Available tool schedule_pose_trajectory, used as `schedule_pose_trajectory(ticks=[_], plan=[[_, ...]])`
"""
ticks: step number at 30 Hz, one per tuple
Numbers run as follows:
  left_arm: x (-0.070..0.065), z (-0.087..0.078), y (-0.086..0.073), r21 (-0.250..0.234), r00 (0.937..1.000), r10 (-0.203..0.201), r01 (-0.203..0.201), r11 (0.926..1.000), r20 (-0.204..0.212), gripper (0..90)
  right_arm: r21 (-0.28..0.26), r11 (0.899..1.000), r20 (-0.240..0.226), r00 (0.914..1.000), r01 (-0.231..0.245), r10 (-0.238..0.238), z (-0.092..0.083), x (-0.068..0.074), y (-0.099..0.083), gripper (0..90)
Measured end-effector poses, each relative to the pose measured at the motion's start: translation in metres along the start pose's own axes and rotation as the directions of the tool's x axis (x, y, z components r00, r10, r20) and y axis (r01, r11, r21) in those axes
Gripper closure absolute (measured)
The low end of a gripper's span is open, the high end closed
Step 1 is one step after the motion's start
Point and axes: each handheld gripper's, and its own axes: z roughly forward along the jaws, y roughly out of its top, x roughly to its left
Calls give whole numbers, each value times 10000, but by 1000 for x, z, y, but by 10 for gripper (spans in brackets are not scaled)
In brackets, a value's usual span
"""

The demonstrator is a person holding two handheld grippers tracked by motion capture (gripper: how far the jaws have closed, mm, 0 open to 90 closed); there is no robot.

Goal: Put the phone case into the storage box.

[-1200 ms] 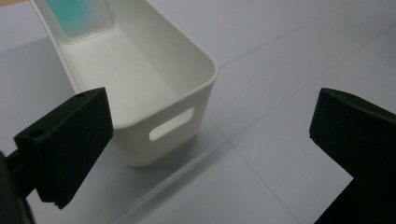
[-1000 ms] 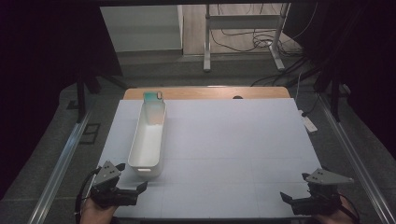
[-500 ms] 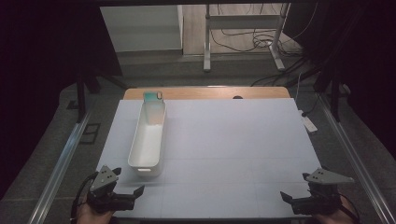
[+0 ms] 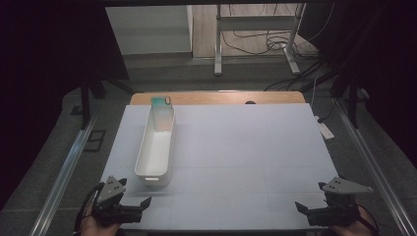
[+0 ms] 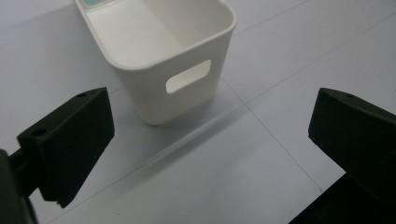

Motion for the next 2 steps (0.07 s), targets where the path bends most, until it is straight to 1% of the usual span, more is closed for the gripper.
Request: schedule_pose_trajectory(ticks=[2], plan=[[0,0,0,-27,10000,-13,13,10000,31,15,7,10000,19,10000,-3,3,0,0,0,0]])
